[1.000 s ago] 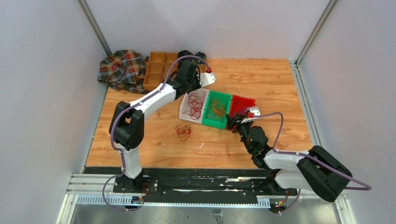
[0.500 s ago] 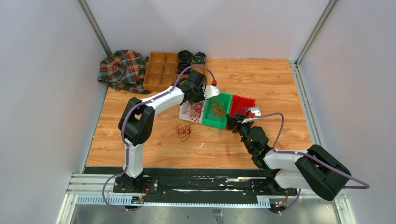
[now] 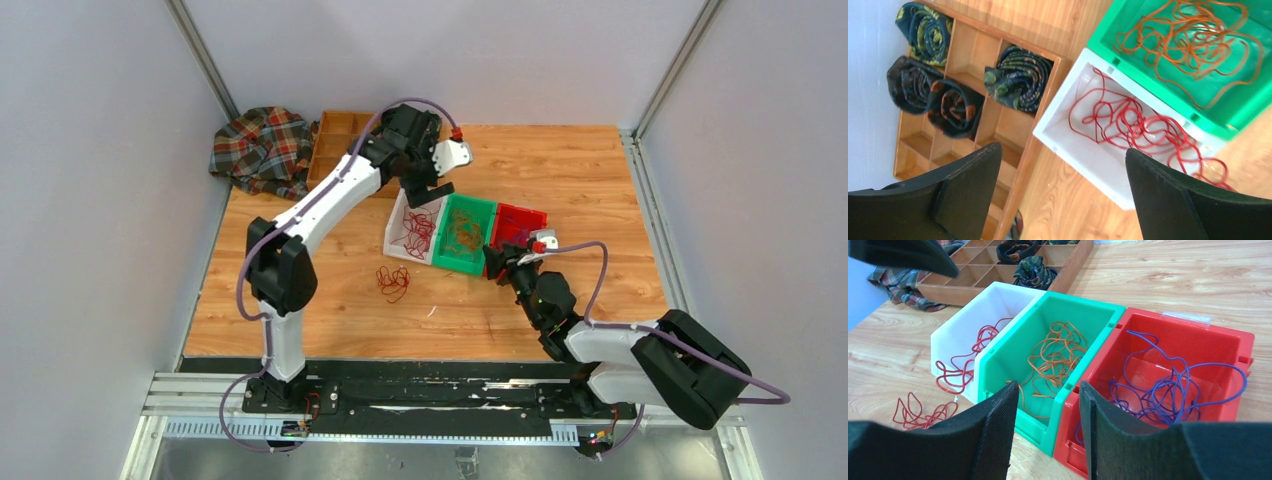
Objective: Untangle the cables
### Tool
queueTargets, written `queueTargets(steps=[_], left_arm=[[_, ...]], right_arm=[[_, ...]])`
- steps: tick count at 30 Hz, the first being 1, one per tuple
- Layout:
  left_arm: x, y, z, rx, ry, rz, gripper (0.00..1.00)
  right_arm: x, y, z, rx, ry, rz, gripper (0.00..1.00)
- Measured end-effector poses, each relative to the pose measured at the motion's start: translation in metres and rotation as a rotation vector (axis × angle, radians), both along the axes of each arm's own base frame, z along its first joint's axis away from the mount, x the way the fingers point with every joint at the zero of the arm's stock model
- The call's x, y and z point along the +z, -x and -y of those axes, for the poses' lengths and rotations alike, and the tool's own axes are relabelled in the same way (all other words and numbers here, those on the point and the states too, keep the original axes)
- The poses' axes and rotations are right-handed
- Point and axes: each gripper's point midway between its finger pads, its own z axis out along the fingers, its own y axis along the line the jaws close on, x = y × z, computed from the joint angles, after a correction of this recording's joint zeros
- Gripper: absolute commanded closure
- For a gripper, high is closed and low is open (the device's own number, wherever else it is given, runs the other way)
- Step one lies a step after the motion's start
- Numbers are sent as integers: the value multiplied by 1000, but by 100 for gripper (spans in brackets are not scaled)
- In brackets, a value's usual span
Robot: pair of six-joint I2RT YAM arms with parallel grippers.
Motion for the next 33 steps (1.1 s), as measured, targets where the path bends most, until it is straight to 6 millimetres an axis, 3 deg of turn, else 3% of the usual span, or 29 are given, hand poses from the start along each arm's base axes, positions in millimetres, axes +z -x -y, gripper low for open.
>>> queueTargets(steps=[7,10,14,18,22,27,30,33], left_arm=[[71,40,-43,101,104,-11,2],[97,55,-89,230,160,5,2],[113,75,-161,452,147,43,2],[104,97,-210,596,122,-1,2],[77,127,-239,648,81,-92,2],[54,169,-239,598,61,-195,2],[54,177,-235,574,72,-209,2],[52,181,-232,558,83,-226,2]], right_arm=[[-2,5,-24,100,83,5,44],[9,16,-73,229,178,19,44],[25,41,-160,434,264,32,44],[3,55,-212,544,342,-7,46],[-36,49,-243,588,443,-92,49],[-65,41,-260,602,512,-156,53],[-85,41,-257,596,556,-195,56],[-104,42,-252,596,598,-238,71]])
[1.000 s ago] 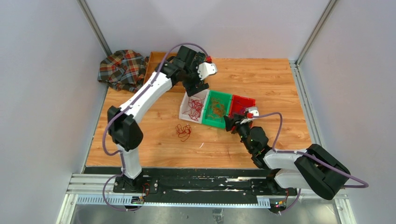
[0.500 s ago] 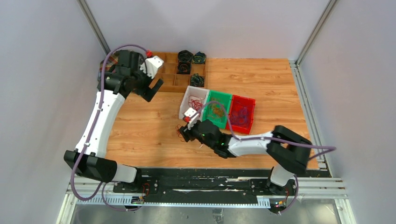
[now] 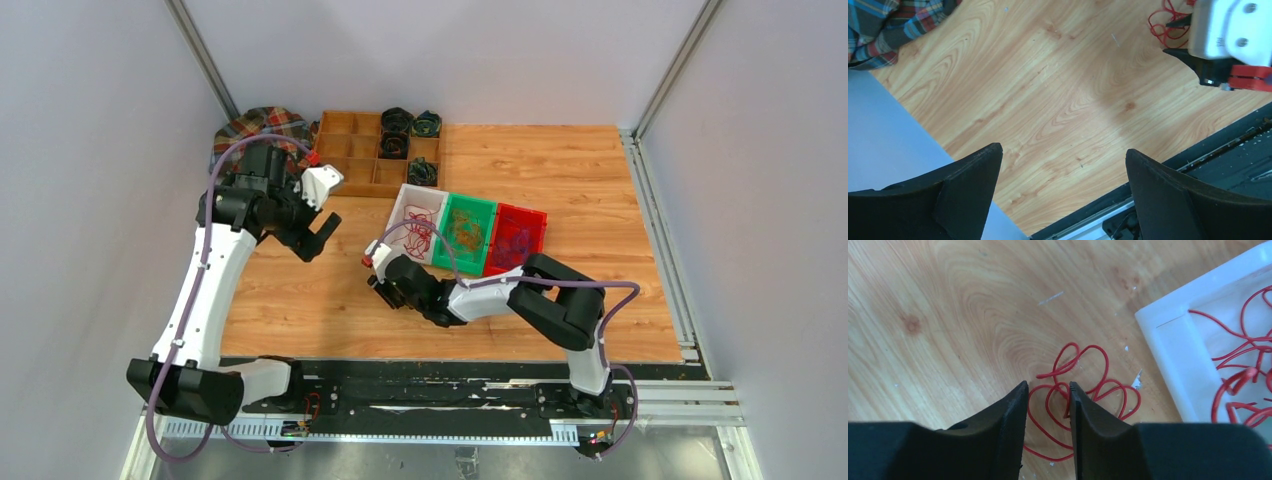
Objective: Untangle the cables
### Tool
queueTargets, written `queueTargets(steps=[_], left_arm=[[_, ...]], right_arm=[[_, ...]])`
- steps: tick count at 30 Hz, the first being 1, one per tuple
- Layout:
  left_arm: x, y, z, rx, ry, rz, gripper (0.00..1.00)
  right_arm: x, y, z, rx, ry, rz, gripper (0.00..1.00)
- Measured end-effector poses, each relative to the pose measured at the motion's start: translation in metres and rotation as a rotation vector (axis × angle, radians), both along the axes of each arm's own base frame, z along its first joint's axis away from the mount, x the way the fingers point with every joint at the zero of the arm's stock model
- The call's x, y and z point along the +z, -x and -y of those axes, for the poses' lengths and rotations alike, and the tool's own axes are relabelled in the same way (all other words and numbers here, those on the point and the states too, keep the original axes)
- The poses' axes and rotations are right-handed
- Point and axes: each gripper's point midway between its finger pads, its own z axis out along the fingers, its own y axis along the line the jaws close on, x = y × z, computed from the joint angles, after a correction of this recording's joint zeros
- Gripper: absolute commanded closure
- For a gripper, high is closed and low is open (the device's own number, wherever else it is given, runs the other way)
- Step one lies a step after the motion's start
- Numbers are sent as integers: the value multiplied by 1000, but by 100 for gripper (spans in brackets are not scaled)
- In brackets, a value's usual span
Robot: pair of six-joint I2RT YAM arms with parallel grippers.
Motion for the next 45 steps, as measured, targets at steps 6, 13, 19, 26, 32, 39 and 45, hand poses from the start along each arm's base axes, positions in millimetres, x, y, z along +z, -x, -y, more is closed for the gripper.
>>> queueTargets(steps=[6,13,19,26,32,39,45], left_arm=[[-13,6,5,-32,16,-39,2],[-50,32,12,-113,39,-152,2],[-40,40,27,-193,112,-114,2],[-27,49,54,-281,256,-93,2],[-1,58,80,-358,408,-23,2],[15,61,94,-392,502,7,2],[17,59,100,-392,538,7,2]], right_arm=[[-6,0,4,1,27,-37,96],[52,11,-3,63,-85,-43,99],[137,20,-7,108,-278,-9,99],[190,25,4,152,-455,-44,99],[204,24,13,184,-566,-139,99],[226,39,19,263,-648,-209,99],[239,49,25,292,-656,-207,99]])
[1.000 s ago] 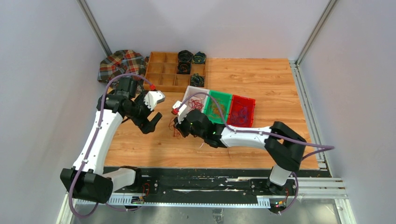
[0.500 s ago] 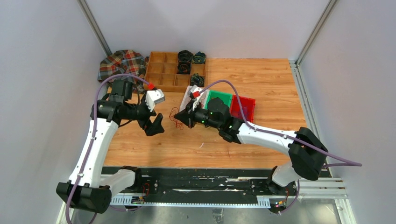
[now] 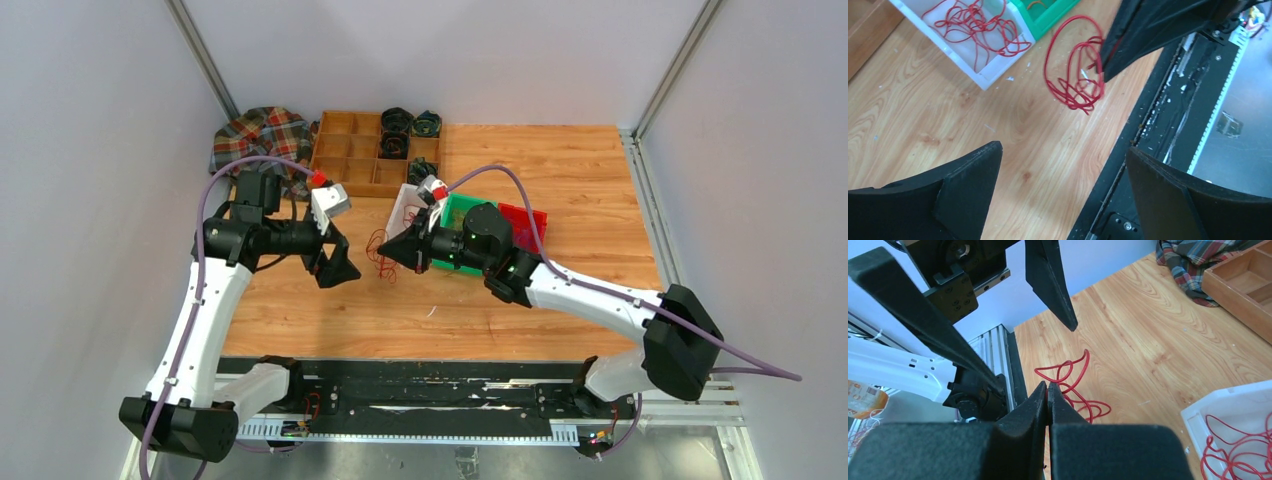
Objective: Untangle the cables
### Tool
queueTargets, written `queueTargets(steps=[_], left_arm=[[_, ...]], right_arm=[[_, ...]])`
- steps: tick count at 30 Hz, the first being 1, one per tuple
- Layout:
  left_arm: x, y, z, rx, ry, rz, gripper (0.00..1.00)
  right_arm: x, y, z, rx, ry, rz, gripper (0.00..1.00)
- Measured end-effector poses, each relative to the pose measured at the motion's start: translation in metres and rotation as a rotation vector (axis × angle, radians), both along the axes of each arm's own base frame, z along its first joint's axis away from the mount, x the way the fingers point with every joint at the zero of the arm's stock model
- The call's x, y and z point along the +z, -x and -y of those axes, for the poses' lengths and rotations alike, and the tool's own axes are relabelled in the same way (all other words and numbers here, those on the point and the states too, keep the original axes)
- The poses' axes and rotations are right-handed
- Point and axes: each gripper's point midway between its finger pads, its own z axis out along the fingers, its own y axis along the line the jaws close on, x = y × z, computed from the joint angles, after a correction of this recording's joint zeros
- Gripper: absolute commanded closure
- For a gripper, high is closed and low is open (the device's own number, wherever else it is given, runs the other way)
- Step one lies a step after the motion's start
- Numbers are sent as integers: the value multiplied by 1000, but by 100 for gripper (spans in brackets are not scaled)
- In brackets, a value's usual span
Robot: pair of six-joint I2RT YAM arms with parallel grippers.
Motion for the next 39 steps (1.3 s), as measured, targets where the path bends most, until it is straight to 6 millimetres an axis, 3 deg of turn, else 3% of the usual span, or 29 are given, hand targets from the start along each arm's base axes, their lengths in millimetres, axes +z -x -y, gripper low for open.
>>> queueTargets(steps=[7,13,17,21,24,31,34,39], left_arm=[[-9,-22,-21,162,-102,6,2],[-10,-50,-51,371,-198,68,2],[-20,-57,-70,473,-245,105,2],[-28,-67,-81,528,-283,118,2],[-37,-74,-91,573,-316,120,2],[-63,-88,-112,688,-390,99,2],[-64,-90,-114,706,-392,96,2],[-61,-93,-114,711,-388,111,2]], right_arm=[[0,-19,18,-113,78,40,99],[6,-71,48,-280,138,37,99],[25,-110,58,-368,147,45,99],[27,-145,65,-440,169,40,100],[9,-165,66,-476,218,22,99],[-57,-193,58,-507,358,-37,99],[-81,-200,57,-508,400,-63,99],[-102,-212,53,-509,428,-88,99]])
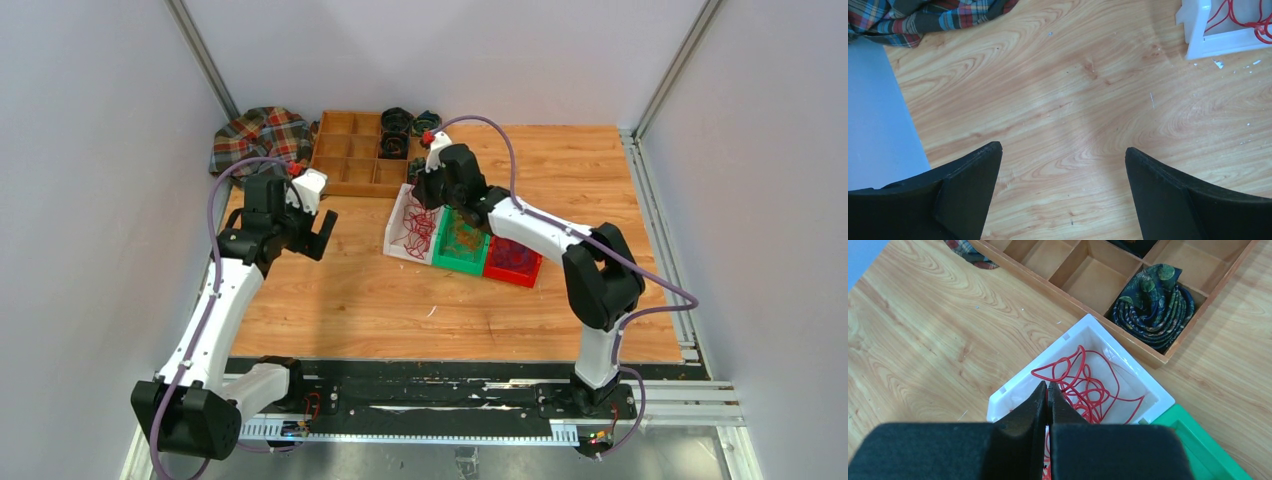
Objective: Untangle the cables
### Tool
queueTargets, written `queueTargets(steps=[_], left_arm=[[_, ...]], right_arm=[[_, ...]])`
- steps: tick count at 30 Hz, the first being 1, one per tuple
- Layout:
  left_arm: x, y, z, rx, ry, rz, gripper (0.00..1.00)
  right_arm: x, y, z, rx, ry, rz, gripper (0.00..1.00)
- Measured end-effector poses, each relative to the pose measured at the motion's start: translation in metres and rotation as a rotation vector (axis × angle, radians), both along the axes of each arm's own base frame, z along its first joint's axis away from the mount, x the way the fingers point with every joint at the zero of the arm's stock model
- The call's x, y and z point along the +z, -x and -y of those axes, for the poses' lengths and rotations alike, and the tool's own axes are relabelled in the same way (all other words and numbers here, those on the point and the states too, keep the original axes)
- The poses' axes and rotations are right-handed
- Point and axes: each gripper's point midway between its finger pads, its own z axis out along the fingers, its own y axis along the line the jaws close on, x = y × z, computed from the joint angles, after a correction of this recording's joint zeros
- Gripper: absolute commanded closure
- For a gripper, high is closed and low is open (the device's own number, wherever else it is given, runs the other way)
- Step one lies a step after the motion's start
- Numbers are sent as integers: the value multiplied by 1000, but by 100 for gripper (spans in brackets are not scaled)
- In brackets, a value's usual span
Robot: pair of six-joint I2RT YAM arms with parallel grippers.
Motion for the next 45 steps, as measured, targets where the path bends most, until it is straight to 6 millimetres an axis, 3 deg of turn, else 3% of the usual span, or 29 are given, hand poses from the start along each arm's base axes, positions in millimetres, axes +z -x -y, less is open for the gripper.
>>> queueTargets(steps=[2,5,8,12,15,18,20,23,25,27,30,33,37,42,45], left_arm=[[-1,0,0,-1,0,-2,2],[-6,2,0,2,1,-9,2],[-11,2,-3,31,5,1,2],[-6,-2,-9,68,18,40,2],[0,-9,-9,73,25,77,2],[1,-16,-11,88,45,110,2],[-5,-21,-10,96,71,130,2],[-28,-26,-5,100,116,151,2],[-59,-24,-1,103,145,141,2],[-88,-20,1,109,165,122,2],[-121,-14,4,116,198,124,2],[-130,-19,6,118,223,173,2],[-125,-30,8,105,233,246,2],[-106,-49,6,105,233,361,2],[-107,-54,3,118,226,374,2]], right_arm=[[-7,-4,-3,-1,6,-9,98],[-19,-4,-3,-3,16,-30,73],[-23,-4,-3,-4,21,-41,56],[-18,-3,1,-9,33,-27,36],[-1,1,13,-35,47,7,27],[36,17,40,-84,44,82,26],[65,34,69,-143,39,152,26],[100,62,130,-305,29,278,26],[108,80,184,-474,31,384,25],[97,97,232,-629,49,454,25],[51,122,309,-895,136,476,25],[-2,146,376,-1137,268,403,26],[-33,165,416,-1312,324,335,27],[-63,167,430,-1373,409,265,26],[-79,161,430,-1352,482,234,26]])
